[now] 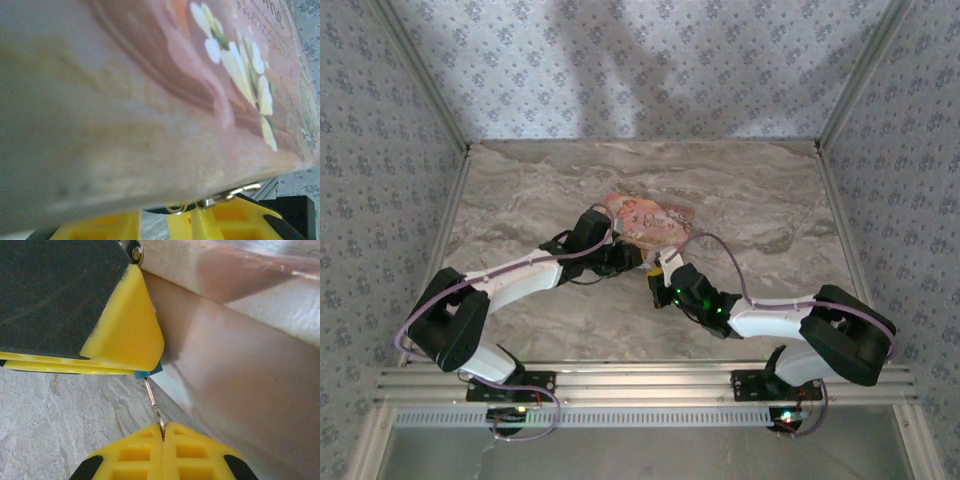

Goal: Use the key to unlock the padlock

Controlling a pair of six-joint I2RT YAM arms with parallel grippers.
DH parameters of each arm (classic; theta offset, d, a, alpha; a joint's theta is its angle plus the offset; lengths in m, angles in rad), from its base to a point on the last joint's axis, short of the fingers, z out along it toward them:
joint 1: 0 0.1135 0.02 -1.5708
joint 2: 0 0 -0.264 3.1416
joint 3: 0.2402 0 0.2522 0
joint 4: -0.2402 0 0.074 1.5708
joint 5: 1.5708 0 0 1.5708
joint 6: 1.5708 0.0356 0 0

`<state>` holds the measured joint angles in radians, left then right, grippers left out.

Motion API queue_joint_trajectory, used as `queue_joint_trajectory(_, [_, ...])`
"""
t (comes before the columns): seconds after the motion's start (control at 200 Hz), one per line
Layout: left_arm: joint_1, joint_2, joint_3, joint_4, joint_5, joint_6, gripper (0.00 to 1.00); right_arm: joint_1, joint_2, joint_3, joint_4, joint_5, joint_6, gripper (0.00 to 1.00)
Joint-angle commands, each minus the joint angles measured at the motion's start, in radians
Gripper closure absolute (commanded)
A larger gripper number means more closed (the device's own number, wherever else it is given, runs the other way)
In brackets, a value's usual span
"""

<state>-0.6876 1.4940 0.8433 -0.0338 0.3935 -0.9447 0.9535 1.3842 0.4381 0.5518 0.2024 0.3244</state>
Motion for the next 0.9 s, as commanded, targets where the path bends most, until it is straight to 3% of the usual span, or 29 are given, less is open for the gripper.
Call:
queue_joint_trajectory(0.0, [-0.009, -0.004, 0.046, 0.028, 0.049, -0.020, 0.72, -0.002, 0.010, -0.009, 0.041, 0.019, 0.011, 1.00])
queue_joint_trajectory(0.894, [-0.017, -0.005, 0.068, -0.006, 0.036, -0.019, 0.72, -0.021, -0.026, -0.051, 0.110, 0.041, 0.016, 1.00])
